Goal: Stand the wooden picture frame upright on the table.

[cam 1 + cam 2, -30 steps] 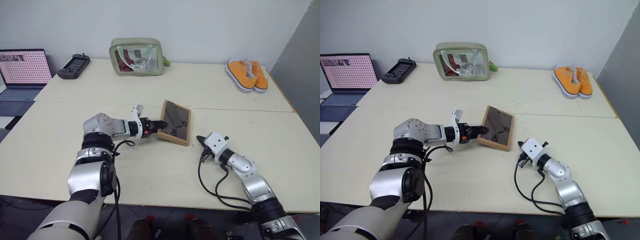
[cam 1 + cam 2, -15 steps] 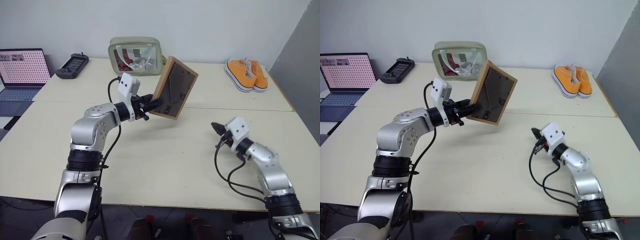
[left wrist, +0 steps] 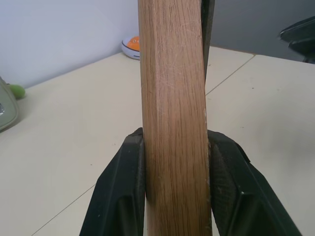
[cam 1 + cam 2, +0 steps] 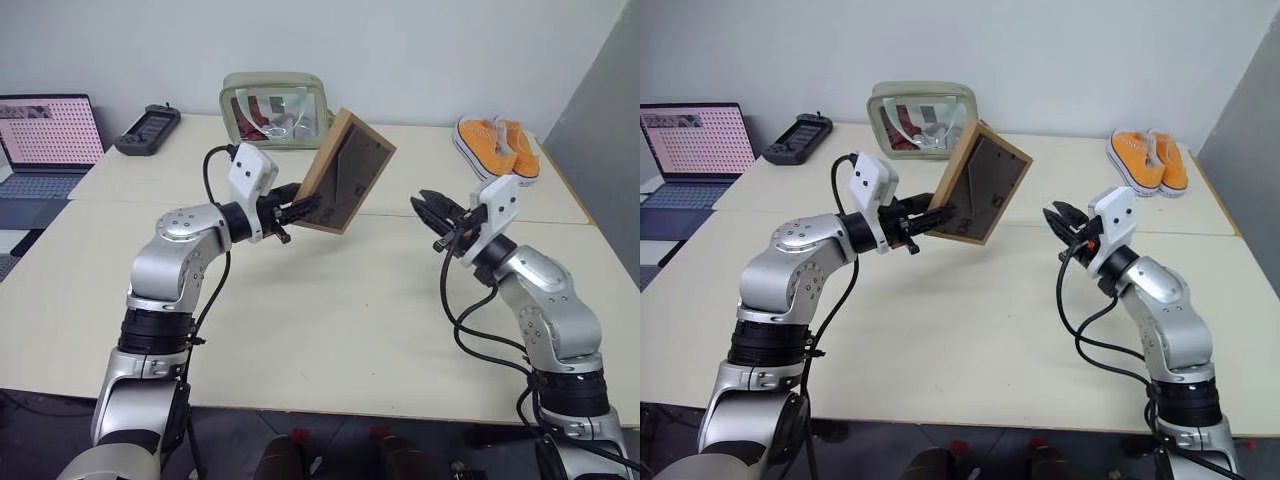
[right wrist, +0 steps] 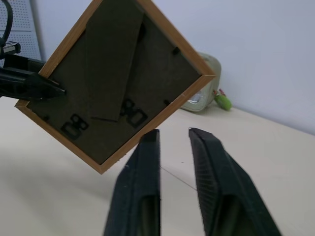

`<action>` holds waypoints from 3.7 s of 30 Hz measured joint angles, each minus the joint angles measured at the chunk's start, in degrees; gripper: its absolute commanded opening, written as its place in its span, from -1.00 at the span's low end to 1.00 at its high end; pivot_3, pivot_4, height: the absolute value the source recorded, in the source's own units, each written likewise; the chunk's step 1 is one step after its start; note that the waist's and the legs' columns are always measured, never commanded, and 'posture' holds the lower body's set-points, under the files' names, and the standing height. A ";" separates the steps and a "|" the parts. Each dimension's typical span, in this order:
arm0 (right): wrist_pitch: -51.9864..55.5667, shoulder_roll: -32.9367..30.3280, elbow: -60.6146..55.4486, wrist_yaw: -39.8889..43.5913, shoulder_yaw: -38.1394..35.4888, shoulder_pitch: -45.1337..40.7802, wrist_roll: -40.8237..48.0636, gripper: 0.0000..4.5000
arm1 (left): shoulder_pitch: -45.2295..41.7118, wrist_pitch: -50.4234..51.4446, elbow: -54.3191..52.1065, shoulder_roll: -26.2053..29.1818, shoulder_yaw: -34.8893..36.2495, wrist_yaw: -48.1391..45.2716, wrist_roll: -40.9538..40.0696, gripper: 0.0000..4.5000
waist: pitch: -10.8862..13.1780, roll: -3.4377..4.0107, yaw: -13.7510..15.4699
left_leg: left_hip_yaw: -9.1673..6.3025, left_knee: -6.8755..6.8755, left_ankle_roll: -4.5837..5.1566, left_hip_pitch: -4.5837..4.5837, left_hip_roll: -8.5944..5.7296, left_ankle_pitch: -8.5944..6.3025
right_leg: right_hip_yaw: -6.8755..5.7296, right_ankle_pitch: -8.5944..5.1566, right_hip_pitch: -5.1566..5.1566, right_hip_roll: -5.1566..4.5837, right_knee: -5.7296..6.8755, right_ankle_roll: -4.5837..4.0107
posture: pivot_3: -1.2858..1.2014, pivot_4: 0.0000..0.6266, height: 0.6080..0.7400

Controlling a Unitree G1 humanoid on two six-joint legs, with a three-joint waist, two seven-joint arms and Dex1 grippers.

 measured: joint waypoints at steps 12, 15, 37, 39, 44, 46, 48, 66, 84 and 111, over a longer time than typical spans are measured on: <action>0.80 1.85 1.04 0.24 1.02 -3.39 0.49 0.13 | 0.94 6.05 -6.14 -0.97 -1.87 -2.04 -4.81 -0.41 | 0.00 0.00 -0.09 | -0.02 0.00 0.01 -0.11 0.02 0.01 | -0.01 0.00 -0.18 0.03 0.09 -0.01 | 0.03 -0.52 1.00; 0.81 1.87 1.15 0.39 1.03 -3.89 0.64 0.13 | 1.08 6.26 -6.16 -0.94 -1.89 -1.96 -4.81 -0.41 | 0.00 0.00 -0.09 | -0.02 0.01 0.02 -0.11 0.02 0.02 | -0.02 0.00 -0.20 0.03 0.13 -0.01 | 0.03 -0.52 1.00; 8.92 3.87 -7.60 -4.53 1.74 -3.69 2.37 0.13 | -4.17 -2.31 8.98 -4.06 -3.86 -2.94 -1.88 -0.41 | 0.00 0.00 -0.06 | -0.02 0.01 0.04 -0.14 0.01 0.03 | -0.02 0.00 -0.26 0.03 0.16 -0.01 | 0.03 -0.52 1.00; 9.71 3.53 -8.81 -4.99 1.45 -2.75 2.52 0.13 | -5.07 -3.04 11.36 -4.28 -3.89 -2.96 -1.40 -0.41 | 0.00 0.00 -0.07 | -0.02 0.01 0.04 -0.20 0.01 0.03 | -0.02 0.00 -0.33 0.03 0.19 -0.01 | 0.03 -0.52 1.00; 10.11 2.33 -9.76 -5.11 0.63 -1.43 3.39 0.13 | -7.07 -3.97 15.28 -4.88 -3.85 -2.92 -0.78 -0.41 | 0.00 0.00 -0.08 | -0.02 0.04 0.07 -0.38 0.01 0.05 | -0.02 0.00 -0.52 0.03 0.28 -0.01 | 0.03 -0.52 1.00; 9.78 1.70 -9.76 -5.05 0.65 -1.38 3.15 0.13 | -7.26 -3.73 15.32 -5.23 -3.82 -2.81 -0.79 -0.41 | 0.00 0.00 -0.07 | -0.02 0.04 0.07 -0.39 0.01 0.06 | -0.02 0.00 -0.55 0.03 0.31 -0.01 | 0.03 -0.52 1.00; 8.89 0.67 -9.63 -4.82 1.09 -1.38 1.86 0.13 | -7.55 -2.60 15.21 -5.54 -3.80 -2.74 -0.98 -0.41 | 0.00 0.00 -0.08 | -0.02 0.04 0.08 -0.39 0.00 0.06 | -0.02 0.00 -0.56 0.04 0.32 -0.01 | 0.03 -0.52 1.00; -31.11 -22.46 8.17 6.84 4.11 6.78 -20.35 0.34 | -8.44 20.55 10.47 -3.39 4.49 2.86 -10.22 -0.41 | 0.01 -0.01 -0.22 | -0.02 0.07 0.13 -0.42 -0.02 0.09 | 0.00 0.00 -0.57 0.04 0.33 0.00 | 0.03 -0.52 1.00; -70.59 -20.83 31.86 -11.75 11.20 0.44 -47.06 0.61 | -5.88 59.92 16.82 -2.55 14.26 33.05 -54.00 -0.41 | 0.02 -0.04 -0.11 | -0.09 0.39 -0.13 -0.35 -0.02 0.24 | -0.01 0.00 -0.55 -0.02 0.78 -0.01 | 0.03 -0.52 1.00; -81.99 -16.83 45.05 -32.05 15.53 -7.66 -59.53 -0.23 | -4.98 50.94 19.73 2.96 1.80 57.97 -92.10 -0.41 | 0.01 -0.03 -0.10 | -0.14 0.69 -0.22 -0.36 -0.11 0.29 | -0.01 0.01 -0.48 -0.07 0.88 -0.02 | 0.03 -0.52 1.00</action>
